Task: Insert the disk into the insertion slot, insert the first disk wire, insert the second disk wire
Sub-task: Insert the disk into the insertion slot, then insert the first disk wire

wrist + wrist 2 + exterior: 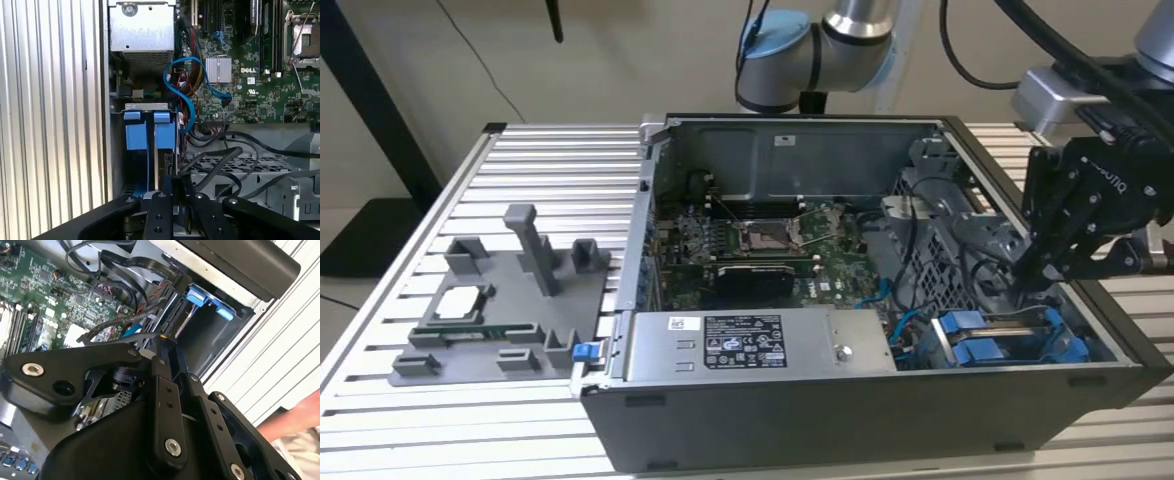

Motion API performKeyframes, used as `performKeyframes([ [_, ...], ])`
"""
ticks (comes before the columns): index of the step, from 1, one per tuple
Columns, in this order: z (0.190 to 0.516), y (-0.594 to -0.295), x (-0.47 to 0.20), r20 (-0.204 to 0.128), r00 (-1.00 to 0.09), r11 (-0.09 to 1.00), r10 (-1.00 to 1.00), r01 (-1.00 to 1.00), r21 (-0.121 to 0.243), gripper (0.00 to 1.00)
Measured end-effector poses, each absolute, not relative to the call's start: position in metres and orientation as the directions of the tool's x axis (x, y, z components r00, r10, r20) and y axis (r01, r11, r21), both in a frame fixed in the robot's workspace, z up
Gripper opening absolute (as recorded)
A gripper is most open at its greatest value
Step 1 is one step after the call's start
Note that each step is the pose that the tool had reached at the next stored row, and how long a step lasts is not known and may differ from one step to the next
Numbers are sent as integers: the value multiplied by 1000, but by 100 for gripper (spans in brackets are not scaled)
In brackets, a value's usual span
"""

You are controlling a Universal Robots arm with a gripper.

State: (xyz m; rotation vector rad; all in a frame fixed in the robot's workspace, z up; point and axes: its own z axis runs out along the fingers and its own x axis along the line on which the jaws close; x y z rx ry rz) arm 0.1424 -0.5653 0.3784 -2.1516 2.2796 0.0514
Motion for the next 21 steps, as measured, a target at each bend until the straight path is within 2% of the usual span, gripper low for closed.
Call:
performKeyframes([
  [12, 359, -567, 159, -26, -73, 73, -997, -997, 21, 0],
  [21, 345, -568, 163, -25, -71, 70, -997, -997, 35, 0],
])
